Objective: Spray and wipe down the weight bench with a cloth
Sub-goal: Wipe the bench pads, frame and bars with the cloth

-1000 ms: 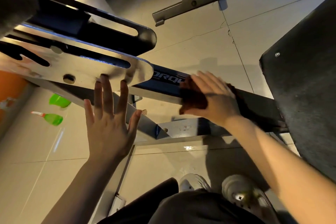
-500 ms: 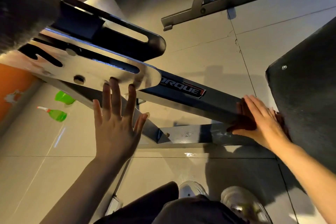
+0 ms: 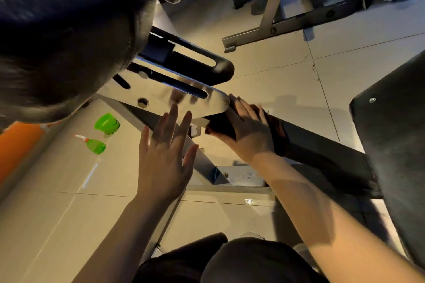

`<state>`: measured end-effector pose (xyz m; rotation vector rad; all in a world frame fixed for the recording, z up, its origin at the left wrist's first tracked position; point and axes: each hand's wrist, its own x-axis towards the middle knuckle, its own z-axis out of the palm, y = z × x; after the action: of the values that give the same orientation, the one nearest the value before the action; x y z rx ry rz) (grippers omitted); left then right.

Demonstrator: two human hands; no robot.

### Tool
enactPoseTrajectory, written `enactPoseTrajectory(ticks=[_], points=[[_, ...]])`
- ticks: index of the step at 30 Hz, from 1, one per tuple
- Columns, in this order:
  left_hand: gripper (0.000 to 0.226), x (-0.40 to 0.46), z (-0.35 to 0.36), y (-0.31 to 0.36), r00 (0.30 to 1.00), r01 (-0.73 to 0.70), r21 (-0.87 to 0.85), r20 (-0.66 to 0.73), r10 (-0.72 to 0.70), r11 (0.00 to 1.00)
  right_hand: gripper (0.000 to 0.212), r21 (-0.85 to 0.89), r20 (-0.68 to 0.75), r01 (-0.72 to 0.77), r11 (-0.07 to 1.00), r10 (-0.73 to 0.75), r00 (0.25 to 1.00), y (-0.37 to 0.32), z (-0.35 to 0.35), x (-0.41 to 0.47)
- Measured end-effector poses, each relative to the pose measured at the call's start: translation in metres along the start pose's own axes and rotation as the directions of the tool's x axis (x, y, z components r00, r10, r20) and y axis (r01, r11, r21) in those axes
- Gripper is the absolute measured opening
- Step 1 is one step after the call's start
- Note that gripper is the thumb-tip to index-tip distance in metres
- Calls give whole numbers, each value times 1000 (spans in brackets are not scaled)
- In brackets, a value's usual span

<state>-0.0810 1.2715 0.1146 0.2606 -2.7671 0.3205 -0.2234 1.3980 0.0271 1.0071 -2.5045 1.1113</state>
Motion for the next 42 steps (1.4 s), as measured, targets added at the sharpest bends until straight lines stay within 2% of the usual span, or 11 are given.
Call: enactPoseTrajectory(ticks=[5, 9, 12, 18, 22, 24, 29, 32, 36, 40, 42], points=[[57, -7, -20, 6, 996, -24, 1, 84, 24, 1000, 76, -58, 212, -134, 989, 143, 967, 60, -17, -42], [52, -14, -32, 17, 984, -68, -10, 162, 68, 998, 81, 20, 220, -324, 946, 312, 924, 117, -24, -98], [52, -20, -39, 32, 971, -52, -73, 229, 68, 996, 81, -56, 222, -411, 910, 413, 883, 147, -29, -127], [47, -30, -27, 43, 929, -186, -82, 310, 202, 979, 92, -306, 272, -322, 896, 406, 872, 190, -39, -141], [51, -21, -12, 41, 872, -325, -49, 370, 319, 945, 102, -658, 298, -183, 731, 476, 828, 220, -51, -148], [43, -15, -6, 38, 872, -340, -33, 363, 329, 940, 106, -730, 319, -140, 669, 514, 796, 227, -53, -154], [58, -10, 1, 37, 832, -344, -63, 443, 335, 937, 110, -785, 264, -191, 590, 597, 758, 223, -49, -150], [45, -8, 4, 38, 848, -367, -71, 385, 365, 927, 110, -719, 282, -201, 665, 545, 790, 225, -50, -156], [55, 0, 0, 38, 868, -336, -105, 350, 351, 936, 100, -485, 316, -275, 830, 460, 830, 211, -57, -151], [50, 3, -3, 40, 880, -348, -64, 321, 350, 935, 88, -168, 282, -295, 940, 333, 900, 150, -52, -116], [55, 3, -10, 42, 862, -359, -19, 376, 339, 933, 74, -8, 217, -237, 971, 234, 948, 105, -48, -92]])
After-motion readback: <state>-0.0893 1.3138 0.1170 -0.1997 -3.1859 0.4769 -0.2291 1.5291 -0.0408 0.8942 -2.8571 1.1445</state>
